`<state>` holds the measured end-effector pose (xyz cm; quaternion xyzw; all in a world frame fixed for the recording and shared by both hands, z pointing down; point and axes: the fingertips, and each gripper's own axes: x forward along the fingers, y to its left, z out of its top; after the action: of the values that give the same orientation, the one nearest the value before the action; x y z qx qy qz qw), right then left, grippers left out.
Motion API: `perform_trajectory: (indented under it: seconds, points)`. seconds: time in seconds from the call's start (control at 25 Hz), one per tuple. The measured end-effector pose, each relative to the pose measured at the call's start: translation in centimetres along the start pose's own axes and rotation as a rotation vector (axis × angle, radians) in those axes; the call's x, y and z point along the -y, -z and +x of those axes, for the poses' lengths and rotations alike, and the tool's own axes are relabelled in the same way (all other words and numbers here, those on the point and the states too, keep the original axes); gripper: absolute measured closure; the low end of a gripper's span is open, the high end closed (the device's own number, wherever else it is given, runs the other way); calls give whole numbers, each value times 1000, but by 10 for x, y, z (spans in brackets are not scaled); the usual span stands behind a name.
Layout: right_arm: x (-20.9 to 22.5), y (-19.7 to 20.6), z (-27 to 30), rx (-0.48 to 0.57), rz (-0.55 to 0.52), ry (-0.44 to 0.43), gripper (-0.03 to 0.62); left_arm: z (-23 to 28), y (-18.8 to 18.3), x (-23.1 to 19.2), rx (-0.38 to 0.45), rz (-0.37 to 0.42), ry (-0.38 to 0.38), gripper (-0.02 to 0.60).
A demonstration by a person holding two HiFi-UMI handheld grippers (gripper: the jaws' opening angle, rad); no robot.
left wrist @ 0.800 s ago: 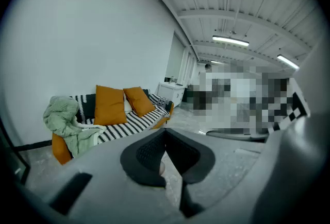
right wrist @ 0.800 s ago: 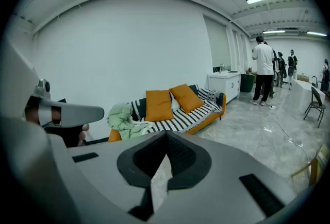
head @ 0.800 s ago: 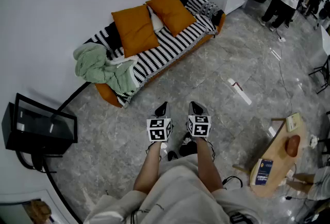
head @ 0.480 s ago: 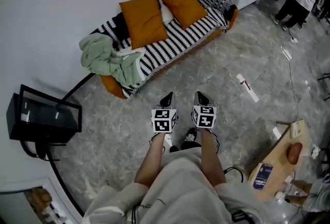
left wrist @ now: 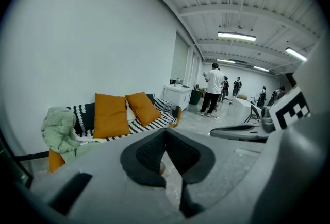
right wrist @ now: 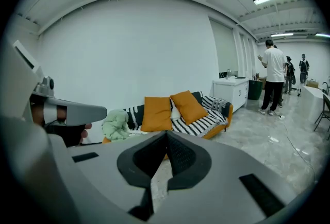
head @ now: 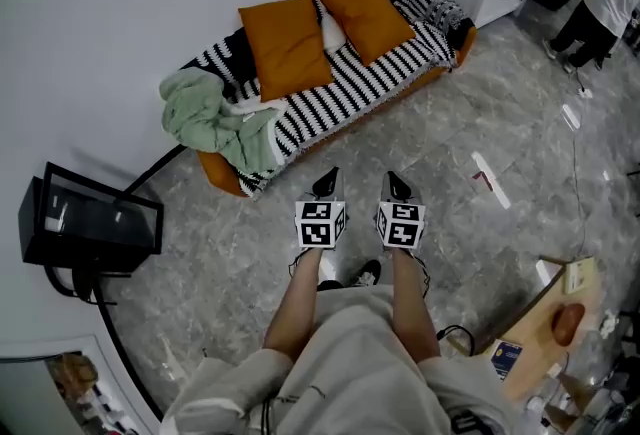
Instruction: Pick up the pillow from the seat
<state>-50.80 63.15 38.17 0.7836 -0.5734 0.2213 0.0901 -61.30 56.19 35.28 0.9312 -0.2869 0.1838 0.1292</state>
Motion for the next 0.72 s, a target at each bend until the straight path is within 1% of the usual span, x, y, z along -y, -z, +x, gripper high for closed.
perform_trajectory:
  seconds: [0.2,0.4,0.56,0.72]
  points:
    - [18,-11,8,13,23,-15,586,15,0,7,-7,0,8,572]
    - [40,-23,18,26,42,-3,586,36,-8,8,-6,-14,17,573]
    - [52,-24,37,6,36,8,586,60,-15,9,-7,-34,42,573]
    - [60,-40,66,-2,23,19,586,93,-25,-2,-16,-41,66,574]
